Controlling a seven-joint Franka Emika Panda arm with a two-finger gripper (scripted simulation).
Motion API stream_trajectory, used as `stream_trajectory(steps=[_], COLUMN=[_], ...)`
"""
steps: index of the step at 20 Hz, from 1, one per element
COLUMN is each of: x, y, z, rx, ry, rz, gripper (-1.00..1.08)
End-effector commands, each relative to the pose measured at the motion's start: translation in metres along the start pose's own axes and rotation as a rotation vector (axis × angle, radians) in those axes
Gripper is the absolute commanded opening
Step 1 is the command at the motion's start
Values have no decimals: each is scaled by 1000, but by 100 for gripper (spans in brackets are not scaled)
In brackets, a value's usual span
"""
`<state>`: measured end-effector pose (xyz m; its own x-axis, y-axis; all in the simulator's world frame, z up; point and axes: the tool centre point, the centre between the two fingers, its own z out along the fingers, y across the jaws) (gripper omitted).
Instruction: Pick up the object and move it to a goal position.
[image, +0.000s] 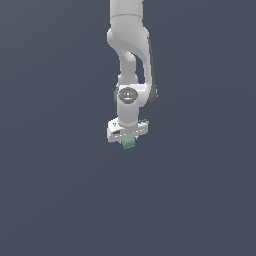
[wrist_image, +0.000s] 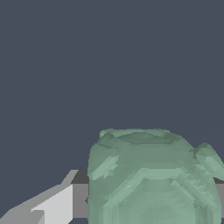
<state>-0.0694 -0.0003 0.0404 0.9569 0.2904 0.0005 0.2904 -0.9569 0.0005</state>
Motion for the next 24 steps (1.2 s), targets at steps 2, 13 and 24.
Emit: stream_trajectory(steps=[2,13,24], x=[1,30,94], y=[-1,-24,-73], z=[-1,-37,-113], rx=[0,0,0], ry=[0,0,0], rz=[0,0,0], gripper=[-100,-100,-100])
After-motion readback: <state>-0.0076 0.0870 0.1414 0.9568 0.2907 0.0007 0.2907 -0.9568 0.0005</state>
